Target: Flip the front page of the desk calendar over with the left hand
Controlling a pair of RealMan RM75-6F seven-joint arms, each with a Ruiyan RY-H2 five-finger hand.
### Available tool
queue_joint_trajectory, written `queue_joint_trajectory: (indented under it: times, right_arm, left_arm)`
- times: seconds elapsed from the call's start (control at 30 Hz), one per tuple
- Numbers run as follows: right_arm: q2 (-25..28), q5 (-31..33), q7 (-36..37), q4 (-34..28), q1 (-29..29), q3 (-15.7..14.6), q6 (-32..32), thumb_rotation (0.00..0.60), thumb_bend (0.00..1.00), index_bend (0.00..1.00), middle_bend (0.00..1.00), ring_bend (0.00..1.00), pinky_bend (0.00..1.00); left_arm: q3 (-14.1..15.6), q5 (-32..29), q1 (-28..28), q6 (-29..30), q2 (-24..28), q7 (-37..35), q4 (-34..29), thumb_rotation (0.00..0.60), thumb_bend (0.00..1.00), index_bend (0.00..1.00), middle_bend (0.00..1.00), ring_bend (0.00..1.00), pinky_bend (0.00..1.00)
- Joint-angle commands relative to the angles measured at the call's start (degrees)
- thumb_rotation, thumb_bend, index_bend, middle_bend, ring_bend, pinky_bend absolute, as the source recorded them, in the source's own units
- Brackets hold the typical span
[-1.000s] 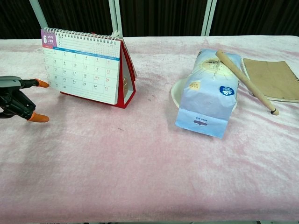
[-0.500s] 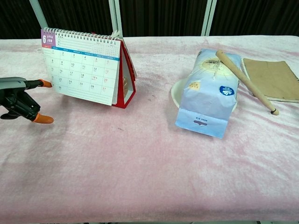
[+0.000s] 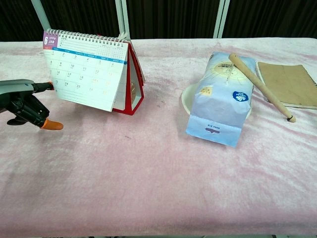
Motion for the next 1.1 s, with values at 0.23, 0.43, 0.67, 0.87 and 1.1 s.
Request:
queue_joint_trajectory:
  times: [0.23, 0.43, 0.67, 0.87, 1.1]
  right_arm:
    - [0.0, 0.0, 0.0, 0.0, 0.0, 0.0, 0.0, 0.600, 0.08, 0.00, 0.00, 0.00, 0.07]
    - [0.0, 0.0, -0.1, 0.0, 0.0, -0.1, 0.0, 0.600, 0.08, 0.00, 0.00, 0.00, 0.07]
    - [0.0, -0.1, -0.1, 0.0, 0.0, -0.1, 0.0, 0.600, 0.08, 0.00, 0.00, 0.00, 0.07]
    - [0.1, 0.0, -0.2, -0.1, 0.0, -0.1, 0.0, 0.600, 0.08, 0.00, 0.00, 0.00, 0.07]
    - [0.1, 0.1, -0.3, -0.2, 0.0, -0.2, -0.1, 0.600, 0.08, 0.00, 0.00, 0.00, 0.07]
  left_arm:
    - [0.0, 0.0, -0.6, -0.2, -0.5, 0.1, -0.6, 0.600, 0.22, 0.00, 0.84, 0.89, 0.90]
    - [0.0, 1.2, -0.9, 0.2, -0.3, 0.2, -2.8, 0.600, 0.22, 0.00, 0.84, 0.89, 0.90]
    - [-0.3, 2.8, -1.0, 0.9, 0.2, 0.2, -5.6, 0.600, 0.22, 0.04, 0.84, 0.89, 0.90]
    - [-0.2, 5.3, -0.6, 2.1, 0.6, -0.3, -8.3, 0.600, 0.22, 0.06, 0.84, 0.89, 0.90]
    - [0.0, 10.8, 0.2, 4.2, 1.2, -0.9, -10.6, 0.600, 0.22, 0.08, 0.84, 0.89, 0.90]
